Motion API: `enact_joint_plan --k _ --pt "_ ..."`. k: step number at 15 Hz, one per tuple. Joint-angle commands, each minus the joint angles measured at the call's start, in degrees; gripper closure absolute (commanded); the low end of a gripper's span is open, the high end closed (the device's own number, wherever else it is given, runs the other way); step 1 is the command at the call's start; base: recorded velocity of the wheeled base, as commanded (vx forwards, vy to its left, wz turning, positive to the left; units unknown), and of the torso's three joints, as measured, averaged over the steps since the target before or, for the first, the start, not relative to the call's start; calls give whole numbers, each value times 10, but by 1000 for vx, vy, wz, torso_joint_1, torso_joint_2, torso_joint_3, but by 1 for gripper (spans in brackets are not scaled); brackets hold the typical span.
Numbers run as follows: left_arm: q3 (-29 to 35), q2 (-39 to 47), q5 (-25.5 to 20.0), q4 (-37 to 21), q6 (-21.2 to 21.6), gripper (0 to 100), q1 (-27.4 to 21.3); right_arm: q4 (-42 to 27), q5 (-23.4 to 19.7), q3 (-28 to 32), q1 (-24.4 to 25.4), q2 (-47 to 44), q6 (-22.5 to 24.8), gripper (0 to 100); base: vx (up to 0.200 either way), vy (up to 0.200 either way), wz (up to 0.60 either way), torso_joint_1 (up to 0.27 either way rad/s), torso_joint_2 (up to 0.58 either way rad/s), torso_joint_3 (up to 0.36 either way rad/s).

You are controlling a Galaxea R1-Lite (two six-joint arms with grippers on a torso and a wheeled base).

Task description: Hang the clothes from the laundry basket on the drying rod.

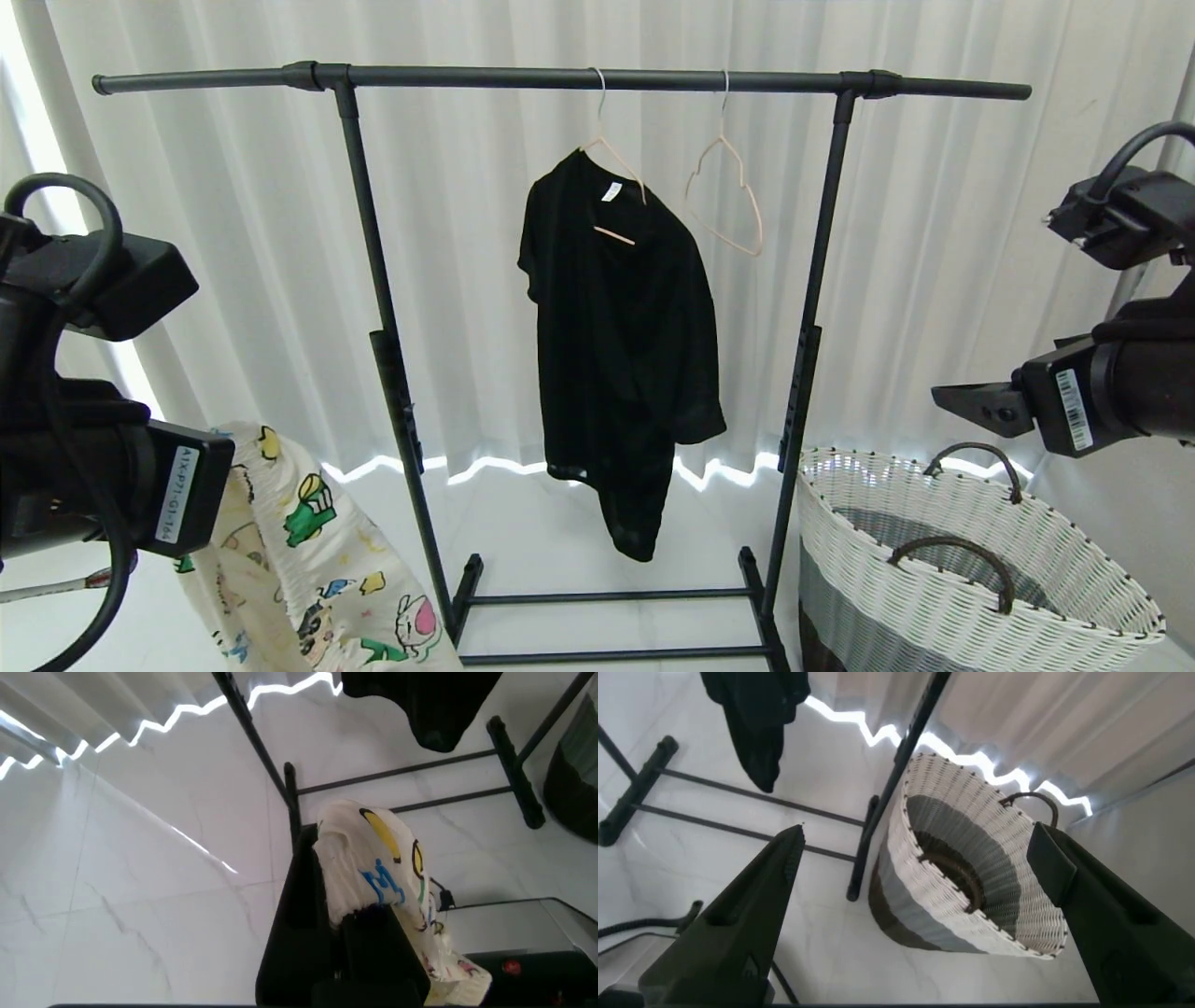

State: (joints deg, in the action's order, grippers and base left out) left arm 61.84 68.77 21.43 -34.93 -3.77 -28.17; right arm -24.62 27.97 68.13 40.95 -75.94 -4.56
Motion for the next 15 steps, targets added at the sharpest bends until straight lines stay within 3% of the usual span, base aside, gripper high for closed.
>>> enact_joint_plan --k 1,15 --pt "-4 -5 0 0 0 100 0 1 0 1 0 4 0 0 0 0 0 46 -134 -105" --pt "-19 -20 1 0 0 100 0 1 0 9 0 5 1 0 0 0 0 167 -435 -269"
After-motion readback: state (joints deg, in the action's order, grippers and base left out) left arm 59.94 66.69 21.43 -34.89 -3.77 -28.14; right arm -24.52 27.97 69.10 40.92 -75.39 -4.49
